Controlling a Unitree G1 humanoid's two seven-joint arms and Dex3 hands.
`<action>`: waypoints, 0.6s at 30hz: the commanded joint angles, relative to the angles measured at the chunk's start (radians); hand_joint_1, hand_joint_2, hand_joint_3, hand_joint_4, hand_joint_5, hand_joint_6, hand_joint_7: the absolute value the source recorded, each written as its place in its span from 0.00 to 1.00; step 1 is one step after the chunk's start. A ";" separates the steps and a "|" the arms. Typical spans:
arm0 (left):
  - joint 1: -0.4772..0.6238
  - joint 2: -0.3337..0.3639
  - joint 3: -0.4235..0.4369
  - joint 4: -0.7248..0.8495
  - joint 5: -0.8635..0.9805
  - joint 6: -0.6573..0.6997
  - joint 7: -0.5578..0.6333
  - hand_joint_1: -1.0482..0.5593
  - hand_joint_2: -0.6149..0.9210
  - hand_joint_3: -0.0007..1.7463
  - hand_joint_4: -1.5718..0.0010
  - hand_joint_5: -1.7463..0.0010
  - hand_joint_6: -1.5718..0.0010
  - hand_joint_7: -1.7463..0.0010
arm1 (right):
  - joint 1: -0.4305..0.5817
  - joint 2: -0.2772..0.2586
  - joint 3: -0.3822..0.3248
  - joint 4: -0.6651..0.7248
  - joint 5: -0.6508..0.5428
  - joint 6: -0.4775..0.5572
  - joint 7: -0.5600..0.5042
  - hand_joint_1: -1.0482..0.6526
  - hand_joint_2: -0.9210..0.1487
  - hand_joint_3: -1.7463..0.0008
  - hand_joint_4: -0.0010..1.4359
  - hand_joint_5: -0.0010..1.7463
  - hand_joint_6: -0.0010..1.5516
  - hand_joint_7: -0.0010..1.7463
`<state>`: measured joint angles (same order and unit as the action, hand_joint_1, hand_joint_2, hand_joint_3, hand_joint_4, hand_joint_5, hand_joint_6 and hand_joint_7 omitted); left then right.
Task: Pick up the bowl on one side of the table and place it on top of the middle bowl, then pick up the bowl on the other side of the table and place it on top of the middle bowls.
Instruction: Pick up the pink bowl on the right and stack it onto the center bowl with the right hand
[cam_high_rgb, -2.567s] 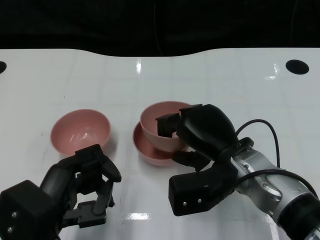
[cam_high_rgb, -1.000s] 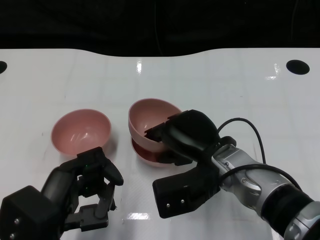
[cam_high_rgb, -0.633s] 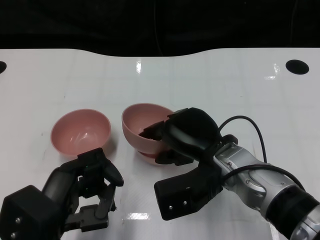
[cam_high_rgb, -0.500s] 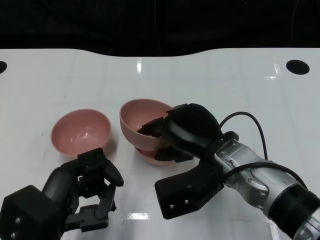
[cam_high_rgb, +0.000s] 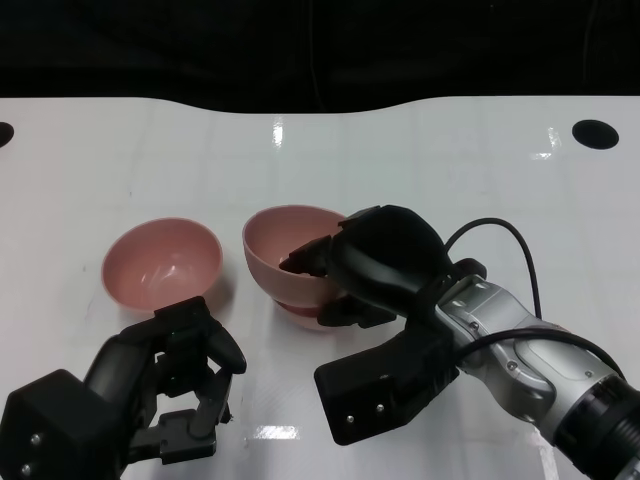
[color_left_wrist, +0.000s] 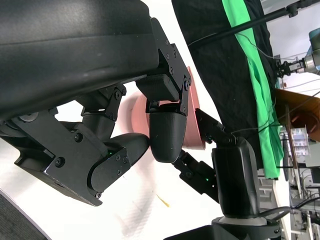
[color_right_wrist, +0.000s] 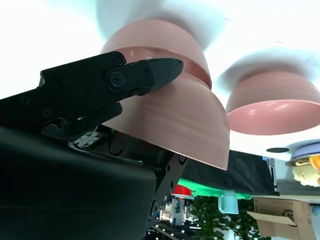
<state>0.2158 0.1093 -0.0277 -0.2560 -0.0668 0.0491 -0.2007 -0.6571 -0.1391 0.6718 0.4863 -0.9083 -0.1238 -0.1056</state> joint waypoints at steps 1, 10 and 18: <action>0.001 0.012 0.010 -0.015 -0.005 -0.004 -0.002 0.55 0.68 0.68 0.49 0.00 0.52 0.14 | 0.008 -0.031 -0.007 -0.031 -0.009 0.002 0.015 0.24 0.00 0.89 0.42 0.24 0.45 0.00; 0.000 0.013 0.012 -0.011 -0.015 -0.002 -0.003 0.56 0.68 0.68 0.49 0.00 0.52 0.13 | 0.000 -0.037 0.008 -0.017 -0.058 0.029 0.040 0.24 0.00 0.89 0.41 0.23 0.43 0.00; 0.004 0.012 0.007 -0.019 -0.004 0.001 0.005 0.56 0.68 0.69 0.49 0.00 0.52 0.14 | -0.009 -0.024 0.028 0.025 -0.096 0.052 0.039 0.23 0.00 0.90 0.39 0.20 0.40 0.00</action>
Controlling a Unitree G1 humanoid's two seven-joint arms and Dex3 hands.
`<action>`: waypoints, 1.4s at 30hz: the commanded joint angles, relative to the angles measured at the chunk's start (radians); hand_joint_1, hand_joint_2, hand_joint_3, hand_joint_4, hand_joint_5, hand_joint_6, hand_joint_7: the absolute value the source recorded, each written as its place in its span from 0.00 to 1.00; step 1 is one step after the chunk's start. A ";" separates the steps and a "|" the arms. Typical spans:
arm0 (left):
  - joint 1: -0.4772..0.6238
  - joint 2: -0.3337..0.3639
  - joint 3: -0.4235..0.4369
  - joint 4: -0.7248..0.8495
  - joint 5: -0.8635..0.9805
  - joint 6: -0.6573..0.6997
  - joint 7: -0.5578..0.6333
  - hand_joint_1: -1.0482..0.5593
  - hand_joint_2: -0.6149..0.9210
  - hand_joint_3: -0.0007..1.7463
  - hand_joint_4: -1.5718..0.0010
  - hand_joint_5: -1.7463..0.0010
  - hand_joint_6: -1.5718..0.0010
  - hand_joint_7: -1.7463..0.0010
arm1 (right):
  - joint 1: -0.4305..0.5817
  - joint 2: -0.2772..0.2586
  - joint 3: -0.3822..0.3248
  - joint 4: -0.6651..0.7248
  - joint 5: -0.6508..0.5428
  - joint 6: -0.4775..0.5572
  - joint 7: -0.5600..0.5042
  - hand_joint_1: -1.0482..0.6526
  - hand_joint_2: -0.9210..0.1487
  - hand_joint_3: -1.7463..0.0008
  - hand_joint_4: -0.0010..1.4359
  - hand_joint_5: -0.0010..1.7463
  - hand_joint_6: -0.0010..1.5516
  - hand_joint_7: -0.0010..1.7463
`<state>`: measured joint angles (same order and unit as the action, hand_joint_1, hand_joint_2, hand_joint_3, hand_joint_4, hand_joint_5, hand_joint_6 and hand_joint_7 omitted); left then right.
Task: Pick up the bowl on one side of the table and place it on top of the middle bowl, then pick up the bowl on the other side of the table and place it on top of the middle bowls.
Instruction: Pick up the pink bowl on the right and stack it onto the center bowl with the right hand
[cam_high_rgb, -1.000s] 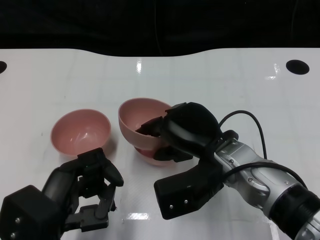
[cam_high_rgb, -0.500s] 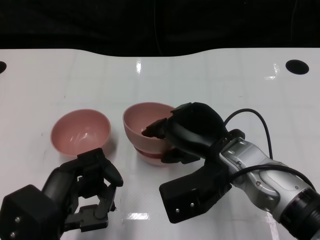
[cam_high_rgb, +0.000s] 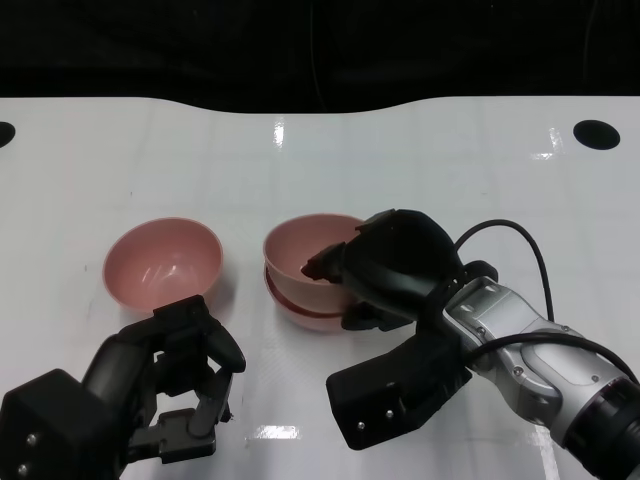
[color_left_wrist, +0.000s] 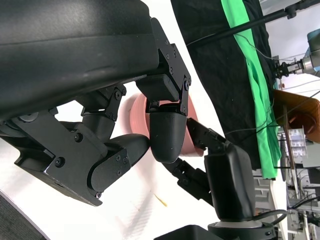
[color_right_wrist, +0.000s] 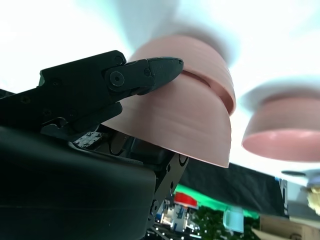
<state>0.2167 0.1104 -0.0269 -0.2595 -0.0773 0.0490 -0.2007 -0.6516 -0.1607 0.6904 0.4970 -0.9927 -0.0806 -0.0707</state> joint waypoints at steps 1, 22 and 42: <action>0.003 0.011 0.005 -0.015 0.008 -0.001 0.004 0.56 0.68 0.69 0.49 0.00 0.52 0.14 | -0.017 0.000 0.014 0.020 -0.017 0.014 0.006 0.22 0.00 0.90 0.36 0.19 0.38 0.00; 0.005 0.016 0.004 -0.018 0.000 -0.004 -0.004 0.55 0.66 0.74 0.50 0.00 0.52 0.13 | -0.011 0.043 0.056 0.086 -0.047 0.089 -0.025 0.12 0.00 0.91 0.17 0.09 0.17 0.00; 0.000 0.022 0.007 -0.006 0.020 -0.012 0.003 0.56 0.69 0.71 0.49 0.00 0.53 0.12 | 0.097 -0.057 -0.053 -0.185 0.024 0.059 -0.027 0.16 0.00 0.91 0.25 0.17 0.23 0.03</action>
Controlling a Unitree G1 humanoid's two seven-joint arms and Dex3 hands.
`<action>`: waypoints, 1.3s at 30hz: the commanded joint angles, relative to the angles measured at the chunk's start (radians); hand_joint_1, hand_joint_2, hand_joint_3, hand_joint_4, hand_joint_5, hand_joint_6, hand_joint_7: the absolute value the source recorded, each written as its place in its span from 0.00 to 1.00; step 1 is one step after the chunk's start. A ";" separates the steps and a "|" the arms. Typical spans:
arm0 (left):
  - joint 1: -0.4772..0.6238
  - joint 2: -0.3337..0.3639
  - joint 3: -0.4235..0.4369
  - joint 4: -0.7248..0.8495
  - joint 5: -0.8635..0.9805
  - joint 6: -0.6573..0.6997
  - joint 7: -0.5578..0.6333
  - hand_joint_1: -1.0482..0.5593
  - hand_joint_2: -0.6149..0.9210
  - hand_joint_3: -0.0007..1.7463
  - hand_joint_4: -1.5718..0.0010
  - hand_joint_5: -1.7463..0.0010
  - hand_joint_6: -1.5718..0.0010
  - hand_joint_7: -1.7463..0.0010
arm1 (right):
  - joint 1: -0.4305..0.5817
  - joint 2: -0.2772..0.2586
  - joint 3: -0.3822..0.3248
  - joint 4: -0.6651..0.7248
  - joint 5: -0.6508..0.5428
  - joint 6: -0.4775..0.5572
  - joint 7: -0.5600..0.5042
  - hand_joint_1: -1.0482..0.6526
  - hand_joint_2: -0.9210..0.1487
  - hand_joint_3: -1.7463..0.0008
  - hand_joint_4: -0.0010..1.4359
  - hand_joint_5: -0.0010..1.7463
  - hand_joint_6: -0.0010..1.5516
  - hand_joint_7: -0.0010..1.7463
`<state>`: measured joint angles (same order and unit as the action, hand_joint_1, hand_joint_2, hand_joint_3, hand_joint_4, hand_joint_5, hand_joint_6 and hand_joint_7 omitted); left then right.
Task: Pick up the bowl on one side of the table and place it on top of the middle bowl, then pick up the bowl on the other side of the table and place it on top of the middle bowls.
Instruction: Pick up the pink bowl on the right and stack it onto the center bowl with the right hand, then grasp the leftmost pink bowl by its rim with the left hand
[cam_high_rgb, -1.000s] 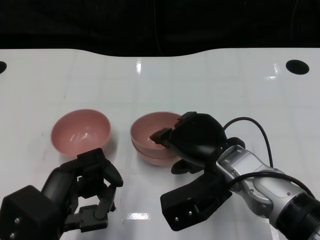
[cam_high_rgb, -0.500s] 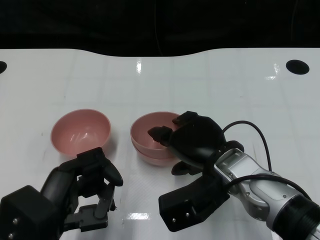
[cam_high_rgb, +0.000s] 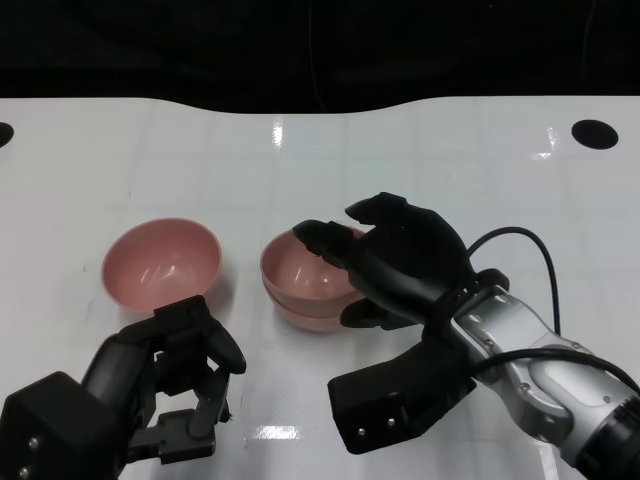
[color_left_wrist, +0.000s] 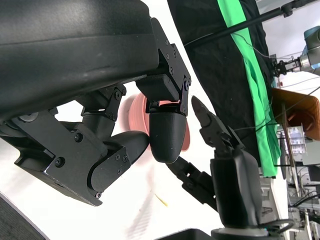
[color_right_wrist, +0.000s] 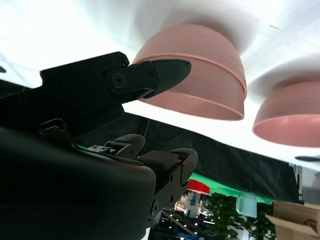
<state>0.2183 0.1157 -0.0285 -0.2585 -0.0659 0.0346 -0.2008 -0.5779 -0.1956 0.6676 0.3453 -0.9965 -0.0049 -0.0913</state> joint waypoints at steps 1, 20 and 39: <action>-0.002 0.017 0.009 -0.007 0.009 0.003 0.003 0.56 0.69 0.71 0.49 0.00 0.53 0.12 | 0.029 -0.028 -0.036 -0.042 0.034 -0.024 -0.006 0.17 0.00 0.91 0.25 0.17 0.23 0.03; -0.012 0.008 0.018 0.004 -0.003 0.008 0.007 0.58 0.68 0.73 0.49 0.00 0.52 0.14 | 0.267 -0.106 -0.230 -0.250 0.230 -0.216 -0.055 0.36 0.00 0.95 0.34 0.43 0.43 0.09; -0.028 0.009 0.029 0.031 -0.021 0.002 -0.004 0.60 0.68 0.73 0.50 0.00 0.52 0.14 | 0.499 -0.094 -0.423 -0.331 0.496 -0.370 -0.069 0.53 0.04 0.95 0.44 0.77 0.61 0.23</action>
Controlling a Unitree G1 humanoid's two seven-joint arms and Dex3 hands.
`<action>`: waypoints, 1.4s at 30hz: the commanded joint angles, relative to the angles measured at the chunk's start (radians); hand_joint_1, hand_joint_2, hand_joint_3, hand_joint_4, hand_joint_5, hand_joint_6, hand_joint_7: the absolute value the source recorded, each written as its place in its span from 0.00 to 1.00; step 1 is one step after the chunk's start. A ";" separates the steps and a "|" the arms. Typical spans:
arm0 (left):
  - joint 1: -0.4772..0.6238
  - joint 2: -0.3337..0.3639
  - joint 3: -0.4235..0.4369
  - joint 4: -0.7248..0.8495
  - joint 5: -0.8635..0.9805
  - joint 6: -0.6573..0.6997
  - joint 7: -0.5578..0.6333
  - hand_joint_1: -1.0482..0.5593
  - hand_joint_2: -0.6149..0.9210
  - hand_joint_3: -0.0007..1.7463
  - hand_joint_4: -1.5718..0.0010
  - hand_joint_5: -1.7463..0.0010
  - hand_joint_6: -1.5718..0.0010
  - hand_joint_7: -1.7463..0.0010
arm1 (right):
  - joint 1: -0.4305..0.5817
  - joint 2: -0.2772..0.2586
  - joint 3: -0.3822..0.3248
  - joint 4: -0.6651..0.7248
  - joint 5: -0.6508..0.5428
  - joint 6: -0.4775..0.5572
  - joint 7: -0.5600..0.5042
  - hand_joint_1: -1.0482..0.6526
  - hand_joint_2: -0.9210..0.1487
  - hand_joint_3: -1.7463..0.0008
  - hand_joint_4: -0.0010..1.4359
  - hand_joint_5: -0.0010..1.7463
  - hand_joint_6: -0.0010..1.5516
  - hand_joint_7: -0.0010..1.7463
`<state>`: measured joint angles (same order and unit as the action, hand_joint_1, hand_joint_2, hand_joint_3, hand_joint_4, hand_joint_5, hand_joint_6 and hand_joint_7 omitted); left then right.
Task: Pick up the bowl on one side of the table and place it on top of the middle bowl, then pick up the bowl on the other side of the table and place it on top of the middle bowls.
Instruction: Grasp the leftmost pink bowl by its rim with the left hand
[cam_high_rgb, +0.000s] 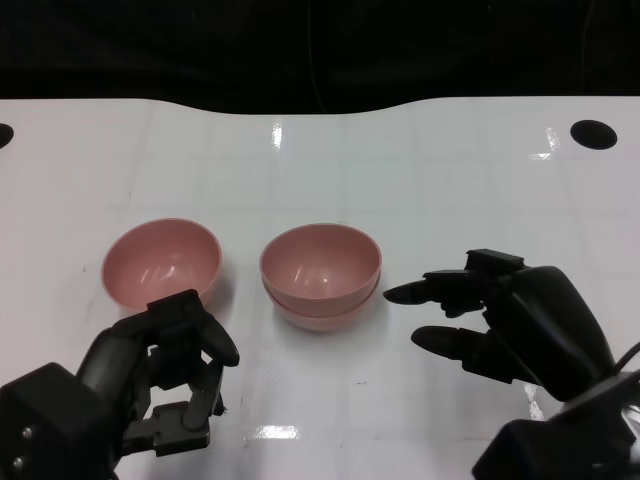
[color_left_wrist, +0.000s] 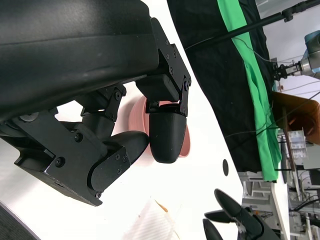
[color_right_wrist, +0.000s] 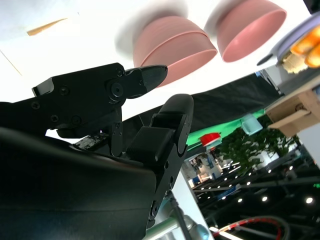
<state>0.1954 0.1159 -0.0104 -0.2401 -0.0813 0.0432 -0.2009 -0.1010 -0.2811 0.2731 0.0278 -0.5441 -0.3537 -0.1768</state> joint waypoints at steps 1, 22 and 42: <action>-0.008 0.009 0.011 0.018 -0.004 -0.011 -0.003 0.59 0.68 0.73 0.50 0.00 0.52 0.14 | 0.030 -0.008 -0.037 -0.009 0.072 -0.039 0.026 0.53 0.14 0.83 0.45 0.76 0.59 0.28; -0.026 0.011 0.014 0.039 0.040 -0.044 0.006 0.61 0.71 0.72 0.50 0.00 0.53 0.12 | 0.278 0.007 -0.188 -0.202 0.373 0.040 0.246 0.65 0.51 0.22 0.62 0.78 0.60 0.56; -0.057 0.044 0.088 0.004 -0.016 0.033 -0.015 0.59 0.81 0.50 0.54 0.24 0.53 0.34 | 0.317 0.106 -0.204 -0.258 0.391 0.162 0.244 0.63 0.62 0.06 0.69 1.00 0.53 0.90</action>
<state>0.1475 0.1355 0.0585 -0.2133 -0.0750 0.0489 -0.2008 0.2086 -0.1760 0.0799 -0.2142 -0.1583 -0.2049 0.0698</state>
